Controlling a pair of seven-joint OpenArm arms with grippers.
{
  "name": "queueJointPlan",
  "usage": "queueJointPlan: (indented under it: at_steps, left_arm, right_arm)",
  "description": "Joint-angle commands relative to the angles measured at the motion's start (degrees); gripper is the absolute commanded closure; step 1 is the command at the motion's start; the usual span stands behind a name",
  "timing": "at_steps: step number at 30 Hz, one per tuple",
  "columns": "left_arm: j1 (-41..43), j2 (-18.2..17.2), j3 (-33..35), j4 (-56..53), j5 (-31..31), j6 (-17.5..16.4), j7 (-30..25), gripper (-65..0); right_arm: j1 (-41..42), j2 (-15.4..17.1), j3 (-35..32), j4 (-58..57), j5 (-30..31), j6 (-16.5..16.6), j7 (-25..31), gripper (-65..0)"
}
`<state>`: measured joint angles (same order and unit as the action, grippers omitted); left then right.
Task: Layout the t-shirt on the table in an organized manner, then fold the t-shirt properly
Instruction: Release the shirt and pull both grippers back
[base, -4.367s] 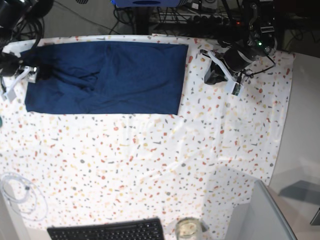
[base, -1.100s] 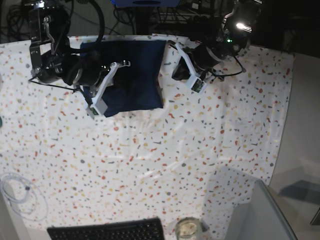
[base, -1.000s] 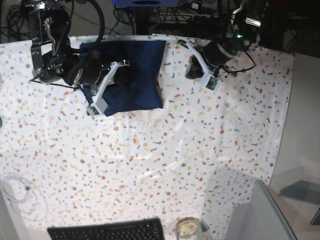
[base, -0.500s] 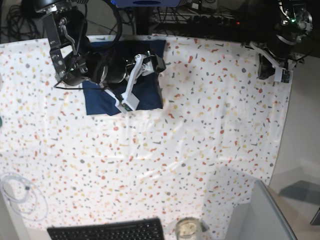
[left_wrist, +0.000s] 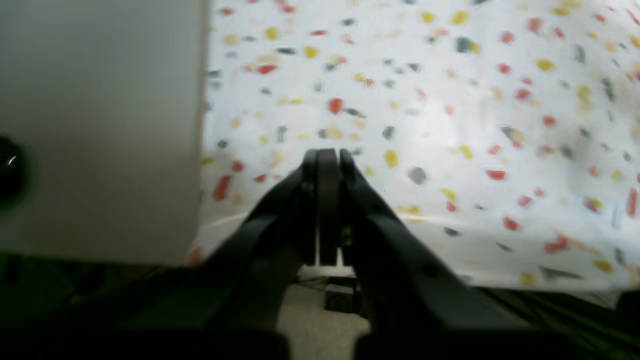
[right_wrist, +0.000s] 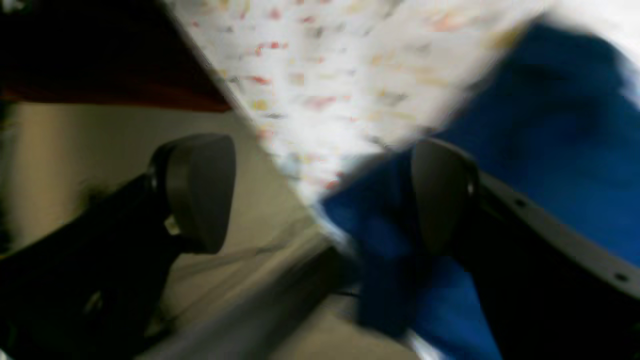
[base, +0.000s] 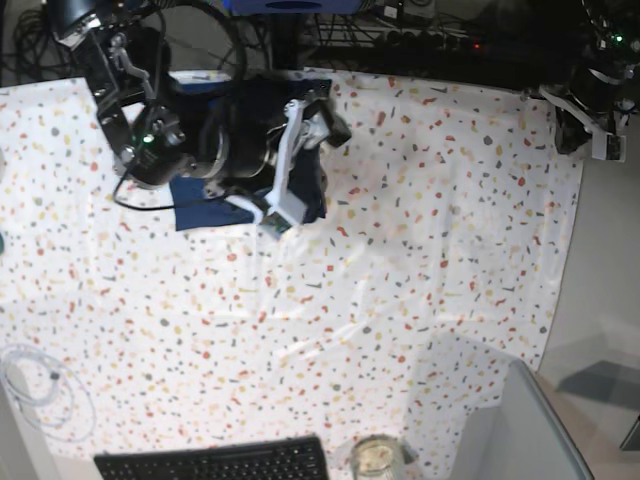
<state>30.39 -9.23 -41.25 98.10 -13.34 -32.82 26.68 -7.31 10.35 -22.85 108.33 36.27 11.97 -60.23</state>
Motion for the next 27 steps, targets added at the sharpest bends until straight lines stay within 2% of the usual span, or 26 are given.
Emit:
queueJointPlan:
  at_steps: [1,3,6,7,9,14,17,19,24,27]
  left_arm:
    - [0.25,-0.74,-0.64,0.05,-0.5,0.33,-1.23,0.0]
    - [-0.19,-0.74,-0.72,-0.57,-0.5,0.33,-1.49,0.0]
    - [-0.28,-0.74,-0.64,-0.92,-0.5,0.33,-1.49,0.0]
    - [-0.37,-0.66,-0.46,-0.92,-0.5,0.33,-1.49,0.0]
    - [-1.07,-0.66,-0.46,-1.18,-0.5,0.33,-1.23,0.0]
    - [-1.43,-0.57,-0.46,-1.09,-0.5,0.33,-1.23,0.0]
    - [-1.34,-0.57,-0.46,-1.18,-0.5,0.33,-1.23,0.0]
    - [-1.34,-0.57,-0.37,-1.18,-0.5,0.33,-1.23,0.0]
    - [-1.43,-0.57,-0.37,-1.18,-0.5,0.33,-1.23,0.0]
    - [-2.3,-0.57,-0.28,-1.18,-0.5,0.33,-1.23,0.0]
  right_arm:
    - [0.06,1.39,2.24,3.01,0.87,0.03,0.75,-51.5]
    - [-1.52,2.71,6.63,4.68,0.87,0.03,0.75,-51.5]
    - [-3.19,2.79,12.35,3.62,0.78,0.03,1.19,-51.0]
    - [-3.19,2.71,13.05,3.01,0.78,0.03,1.19,-48.9]
    - [-3.28,2.88,13.14,1.34,0.7,0.03,1.28,-39.0]
    - [-3.28,2.97,13.05,-3.94,0.7,0.03,1.28,0.0]
    - [-3.28,3.5,13.05,-6.49,0.7,0.03,1.28,-2.6]
    - [-3.37,3.5,12.96,-7.72,0.7,0.03,1.28,-0.6]
    - [-5.3,3.32,12.52,-8.42,0.7,0.03,0.67,-0.5]
    - [-5.3,3.5,6.81,-8.42,0.7,0.03,0.67,-0.5]
